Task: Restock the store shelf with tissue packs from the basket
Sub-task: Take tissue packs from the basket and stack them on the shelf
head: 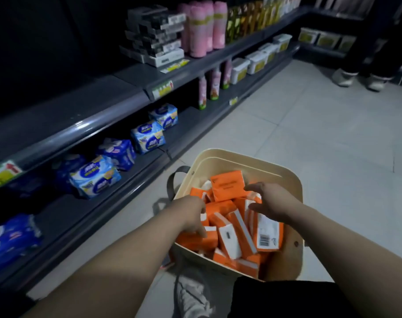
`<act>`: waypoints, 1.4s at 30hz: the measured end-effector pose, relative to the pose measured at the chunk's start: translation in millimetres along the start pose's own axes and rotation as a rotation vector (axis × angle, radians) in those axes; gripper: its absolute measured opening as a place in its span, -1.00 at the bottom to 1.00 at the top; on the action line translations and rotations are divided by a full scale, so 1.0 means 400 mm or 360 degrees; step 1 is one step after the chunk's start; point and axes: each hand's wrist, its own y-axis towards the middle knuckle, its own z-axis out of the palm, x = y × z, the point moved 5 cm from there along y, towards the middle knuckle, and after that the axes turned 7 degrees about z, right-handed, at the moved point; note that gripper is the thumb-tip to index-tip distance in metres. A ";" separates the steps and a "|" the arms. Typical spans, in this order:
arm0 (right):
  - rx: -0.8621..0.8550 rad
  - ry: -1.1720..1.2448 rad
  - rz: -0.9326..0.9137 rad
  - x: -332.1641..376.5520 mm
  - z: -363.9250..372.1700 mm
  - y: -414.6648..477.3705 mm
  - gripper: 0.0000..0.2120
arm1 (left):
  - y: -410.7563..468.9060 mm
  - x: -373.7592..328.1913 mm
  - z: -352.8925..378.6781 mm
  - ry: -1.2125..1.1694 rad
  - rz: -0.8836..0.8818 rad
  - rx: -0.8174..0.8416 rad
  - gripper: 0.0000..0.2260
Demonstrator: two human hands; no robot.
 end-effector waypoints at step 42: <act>-0.0180 0.1015 -0.0079 0.394 -0.187 0.034 -0.68 | -0.362 0.393 -0.225 -0.0973 -0.0276 -0.1309 -0.71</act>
